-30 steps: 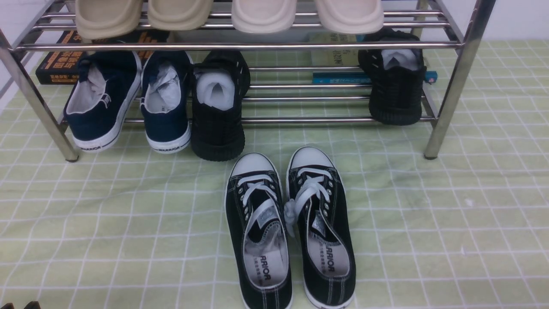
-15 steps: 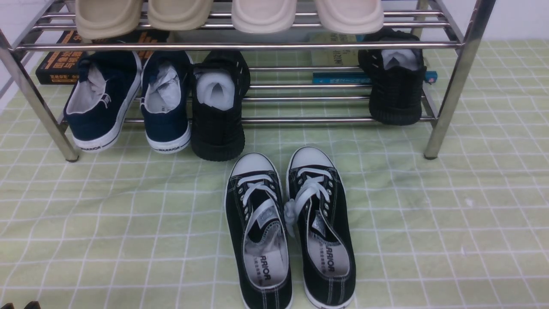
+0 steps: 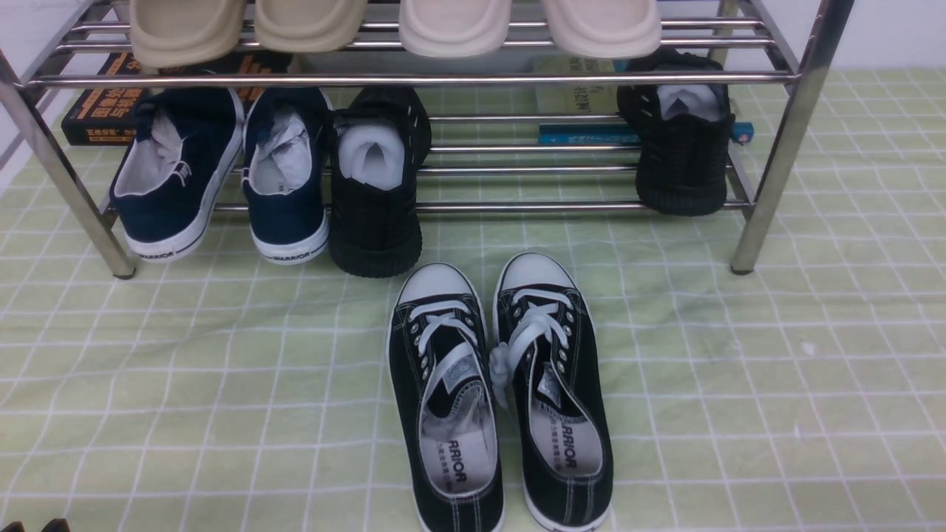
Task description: Take the shoes off the shelf with your hand from the green coffee tablecloth.
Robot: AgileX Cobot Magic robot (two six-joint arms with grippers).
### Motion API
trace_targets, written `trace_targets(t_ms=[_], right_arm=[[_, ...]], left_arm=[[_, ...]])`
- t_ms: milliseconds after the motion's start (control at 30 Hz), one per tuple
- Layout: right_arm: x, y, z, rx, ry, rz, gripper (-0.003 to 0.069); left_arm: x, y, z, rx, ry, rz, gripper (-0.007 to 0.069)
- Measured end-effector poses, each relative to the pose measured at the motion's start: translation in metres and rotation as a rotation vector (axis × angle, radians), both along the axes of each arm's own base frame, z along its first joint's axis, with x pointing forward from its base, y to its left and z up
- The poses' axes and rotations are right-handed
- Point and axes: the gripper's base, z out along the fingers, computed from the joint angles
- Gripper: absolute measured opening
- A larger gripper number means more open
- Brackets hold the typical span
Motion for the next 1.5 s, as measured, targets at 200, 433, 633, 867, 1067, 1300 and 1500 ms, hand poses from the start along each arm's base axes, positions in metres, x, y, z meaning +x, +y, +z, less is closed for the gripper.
trace_targets(t_ms=[200, 433, 633, 867, 1067, 1300, 1500], right_arm=[[0.0, 0.0, 0.0, 0.0, 0.0, 0.0, 0.0159], [0.0, 0.0, 0.0, 0.0, 0.0, 0.0, 0.017], [0.0, 0.0, 0.0, 0.0, 0.0, 0.0, 0.0181], [0.0, 0.0, 0.0, 0.0, 0.0, 0.0, 0.0194], [0.0, 0.0, 0.0, 0.0, 0.0, 0.0, 0.0204], [0.0, 0.0, 0.0, 0.0, 0.0, 0.0, 0.0213], [0.0, 0.0, 0.0, 0.0, 0.0, 0.0, 0.0218]], left_arm=[[0.0, 0.0, 0.0, 0.0, 0.0, 0.0, 0.0239], [0.0, 0.0, 0.0, 0.0, 0.0, 0.0, 0.0239], [0.0, 0.0, 0.0, 0.0, 0.0, 0.0, 0.0239], [0.0, 0.0, 0.0, 0.0, 0.0, 0.0, 0.0239], [0.0, 0.0, 0.0, 0.0, 0.0, 0.0, 0.0239], [0.0, 0.0, 0.0, 0.0, 0.0, 0.0, 0.0239], [0.0, 0.0, 0.0, 0.0, 0.0, 0.0, 0.0239]])
